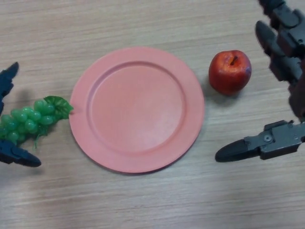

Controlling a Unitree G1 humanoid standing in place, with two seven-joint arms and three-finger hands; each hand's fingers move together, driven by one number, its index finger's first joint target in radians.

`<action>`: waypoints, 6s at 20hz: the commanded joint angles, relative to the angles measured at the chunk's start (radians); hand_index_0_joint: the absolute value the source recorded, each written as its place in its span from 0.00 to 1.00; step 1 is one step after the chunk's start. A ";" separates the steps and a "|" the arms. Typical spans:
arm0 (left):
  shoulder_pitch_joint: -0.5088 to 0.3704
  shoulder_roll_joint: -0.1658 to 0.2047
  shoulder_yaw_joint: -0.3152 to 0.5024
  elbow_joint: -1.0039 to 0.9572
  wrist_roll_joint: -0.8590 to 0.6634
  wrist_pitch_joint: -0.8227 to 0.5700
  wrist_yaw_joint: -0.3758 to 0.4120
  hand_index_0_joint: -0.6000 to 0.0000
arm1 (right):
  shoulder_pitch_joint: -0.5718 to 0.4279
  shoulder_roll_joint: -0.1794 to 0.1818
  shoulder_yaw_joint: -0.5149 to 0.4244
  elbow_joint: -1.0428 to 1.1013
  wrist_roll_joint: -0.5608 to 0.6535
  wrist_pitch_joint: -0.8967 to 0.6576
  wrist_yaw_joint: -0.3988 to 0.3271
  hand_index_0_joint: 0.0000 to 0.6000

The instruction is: Pick up the green grapes and place it on the plate

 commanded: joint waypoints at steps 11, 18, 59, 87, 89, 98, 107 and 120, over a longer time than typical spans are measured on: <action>0.014 0.079 0.094 -0.013 0.218 -0.160 0.277 0.00 | 0.022 -0.028 -0.071 -0.117 0.042 -0.137 -0.013 0.00; 0.105 0.067 0.233 -0.367 0.124 -0.061 0.094 0.00 | 0.035 -0.029 -0.077 -0.133 0.049 -0.132 -0.016 0.00; -0.216 0.175 0.040 0.054 0.246 -0.200 0.097 1.00 | 0.066 -0.068 -0.059 -0.133 0.060 -0.176 -0.057 0.00; -0.247 0.213 0.138 -0.282 0.151 0.019 0.145 0.00 | 0.096 -0.113 -0.067 -0.133 0.099 -0.210 -0.110 0.00; -0.225 0.177 0.166 -0.448 0.033 0.091 0.094 0.00 | 0.089 -0.113 -0.065 -0.133 0.089 -0.209 -0.107 0.00; -0.102 0.093 0.110 -0.770 -0.048 0.140 -0.232 0.00 | 0.062 -0.083 -0.046 -0.133 0.030 -0.174 -0.068 0.00; -0.091 0.053 0.142 -0.806 -0.165 0.245 -0.314 1.00 | 0.055 -0.052 -0.048 -0.133 -0.019 -0.165 -0.022 0.00; 0.042 -0.020 0.424 -0.902 -1.010 0.718 -0.155 1.00 | -0.064 -0.118 -0.109 -0.133 0.060 -0.102 -0.030 0.00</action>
